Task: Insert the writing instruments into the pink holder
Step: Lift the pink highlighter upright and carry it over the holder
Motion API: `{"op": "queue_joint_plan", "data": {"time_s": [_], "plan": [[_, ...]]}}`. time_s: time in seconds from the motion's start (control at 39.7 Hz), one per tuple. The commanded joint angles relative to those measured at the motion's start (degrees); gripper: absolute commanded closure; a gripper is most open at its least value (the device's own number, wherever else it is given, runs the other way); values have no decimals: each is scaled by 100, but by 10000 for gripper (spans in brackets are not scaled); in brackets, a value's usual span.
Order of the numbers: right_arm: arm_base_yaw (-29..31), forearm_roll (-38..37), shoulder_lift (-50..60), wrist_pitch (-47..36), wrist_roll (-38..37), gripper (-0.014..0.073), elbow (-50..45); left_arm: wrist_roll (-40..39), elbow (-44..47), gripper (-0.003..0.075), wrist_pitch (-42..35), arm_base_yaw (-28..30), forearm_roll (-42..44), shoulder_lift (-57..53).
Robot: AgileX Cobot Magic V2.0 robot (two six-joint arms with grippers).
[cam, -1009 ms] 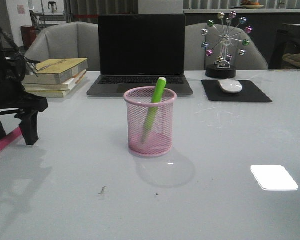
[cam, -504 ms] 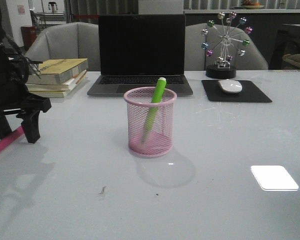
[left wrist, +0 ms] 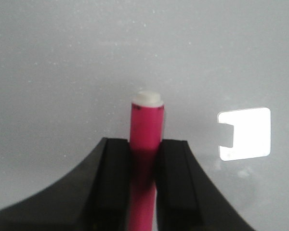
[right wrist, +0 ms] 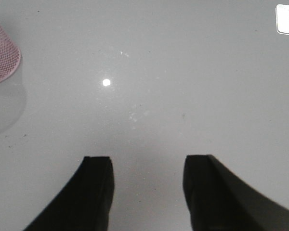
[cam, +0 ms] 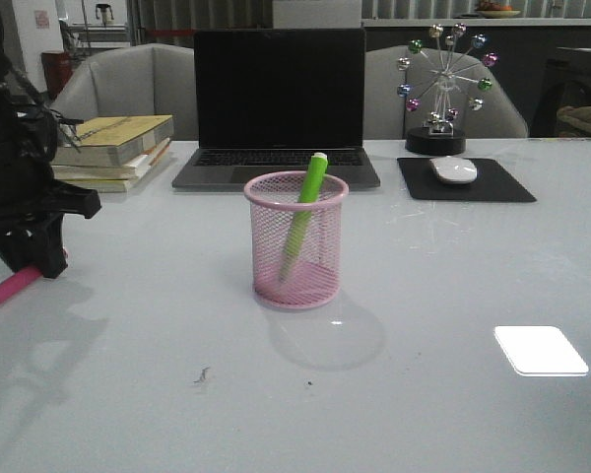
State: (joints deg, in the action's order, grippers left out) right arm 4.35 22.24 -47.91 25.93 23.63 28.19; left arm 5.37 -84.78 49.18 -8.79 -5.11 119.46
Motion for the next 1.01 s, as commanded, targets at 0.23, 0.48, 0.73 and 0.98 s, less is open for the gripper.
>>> {"op": "queue_joint_plan", "data": {"time_s": [0.23, 0.48, 0.73, 0.98], "plan": [[-2, 101, 70, -282, 85, 149, 168, 2, -171, 622, -605, -37, -483, -1228], [-2, 101, 62, -281, 85, 149, 168, 478, -171, 622, -1806, -244, -1088, -2230], [-2, 101, 62, -281, 85, 149, 168, 478, -160, 622, -2986, -1016, -1088, -2539], [-2, 101, 62, -281, 85, 149, 168, 478, 100, 622, -4740, -1993, -1088, -2542]]}}
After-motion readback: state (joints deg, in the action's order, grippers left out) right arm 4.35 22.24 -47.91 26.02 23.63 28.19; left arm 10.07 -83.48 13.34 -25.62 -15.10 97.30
